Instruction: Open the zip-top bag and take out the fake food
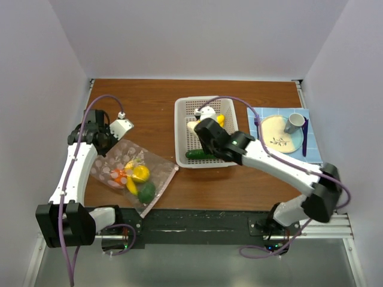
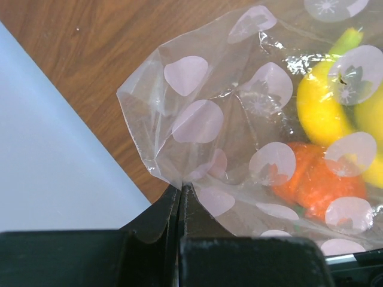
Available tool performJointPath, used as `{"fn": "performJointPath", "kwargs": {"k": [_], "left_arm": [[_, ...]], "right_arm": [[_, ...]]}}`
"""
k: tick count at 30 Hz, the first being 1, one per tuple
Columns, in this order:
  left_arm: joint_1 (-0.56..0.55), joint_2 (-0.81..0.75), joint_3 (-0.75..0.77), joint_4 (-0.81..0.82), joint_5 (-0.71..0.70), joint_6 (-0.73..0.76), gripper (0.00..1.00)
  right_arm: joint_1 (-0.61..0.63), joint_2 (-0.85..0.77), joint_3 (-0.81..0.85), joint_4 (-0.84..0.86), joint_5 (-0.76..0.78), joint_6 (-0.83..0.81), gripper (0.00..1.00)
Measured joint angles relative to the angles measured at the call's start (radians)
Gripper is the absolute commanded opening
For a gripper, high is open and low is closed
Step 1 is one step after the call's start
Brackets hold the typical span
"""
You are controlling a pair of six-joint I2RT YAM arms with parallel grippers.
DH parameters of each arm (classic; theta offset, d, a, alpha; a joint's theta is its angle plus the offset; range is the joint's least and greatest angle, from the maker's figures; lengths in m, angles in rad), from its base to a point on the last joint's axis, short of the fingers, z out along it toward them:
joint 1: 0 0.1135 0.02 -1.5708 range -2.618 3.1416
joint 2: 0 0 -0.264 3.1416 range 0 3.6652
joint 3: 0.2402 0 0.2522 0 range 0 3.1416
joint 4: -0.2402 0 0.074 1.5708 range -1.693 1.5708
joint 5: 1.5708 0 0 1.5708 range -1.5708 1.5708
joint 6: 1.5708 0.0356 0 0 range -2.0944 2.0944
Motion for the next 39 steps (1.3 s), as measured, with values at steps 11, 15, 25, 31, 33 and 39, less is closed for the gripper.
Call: {"fn": "performJointPath", "kwargs": {"k": [11,15,25,31,33,39], "left_arm": [[0.000,-0.011,-0.043,0.005,0.042,-0.040,0.00],[0.000,-0.007,-0.094,0.061,0.035,-0.047,0.00],[0.000,0.146,-0.311,0.246,-0.055,-0.071,0.00],[0.000,0.166,-0.344,0.308,-0.075,-0.072,0.00],[0.000,0.166,-0.346,0.319,-0.076,-0.074,0.00],[-0.001,0.166,-0.348,0.336,-0.078,-0.087,0.00]], "right_arm": [[-0.050,0.263,0.037,0.079,0.015,-0.014,0.99],[0.068,0.037,-0.105,0.190,0.048,-0.006,0.99],[0.495,0.037,-0.361,0.446,0.064,-0.026,0.73],[0.504,0.153,-0.388,0.547,0.056,-0.041,0.75],[0.504,0.175,-0.385,0.589,0.050,-0.053,0.75],[0.502,0.298,-0.308,0.688,0.034,-0.087,0.76]]}}
